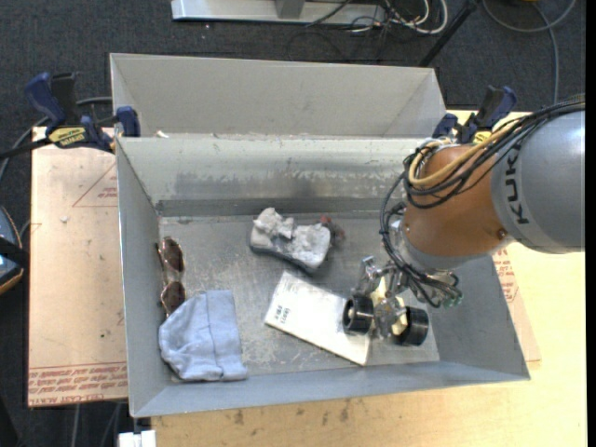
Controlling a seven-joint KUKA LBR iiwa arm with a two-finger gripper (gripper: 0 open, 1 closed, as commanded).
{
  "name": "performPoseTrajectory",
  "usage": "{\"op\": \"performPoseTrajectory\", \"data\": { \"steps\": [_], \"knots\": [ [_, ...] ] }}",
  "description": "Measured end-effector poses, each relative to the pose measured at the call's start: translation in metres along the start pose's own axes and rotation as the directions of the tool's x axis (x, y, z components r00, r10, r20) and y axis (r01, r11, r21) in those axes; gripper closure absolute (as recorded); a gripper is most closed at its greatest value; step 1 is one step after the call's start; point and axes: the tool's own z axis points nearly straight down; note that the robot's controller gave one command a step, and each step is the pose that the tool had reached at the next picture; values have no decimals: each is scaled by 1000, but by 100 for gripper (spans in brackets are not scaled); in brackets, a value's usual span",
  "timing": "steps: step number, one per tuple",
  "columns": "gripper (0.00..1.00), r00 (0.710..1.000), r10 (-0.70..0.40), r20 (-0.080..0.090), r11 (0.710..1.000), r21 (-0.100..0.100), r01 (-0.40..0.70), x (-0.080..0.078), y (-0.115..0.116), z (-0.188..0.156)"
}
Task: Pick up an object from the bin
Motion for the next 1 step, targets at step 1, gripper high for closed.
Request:
{"op": "performPoseTrajectory", "data": {
  "steps": [1],
  "knots": [
    [100,1000,0,0,1000,0,0,0,0,0]
  ]
}}
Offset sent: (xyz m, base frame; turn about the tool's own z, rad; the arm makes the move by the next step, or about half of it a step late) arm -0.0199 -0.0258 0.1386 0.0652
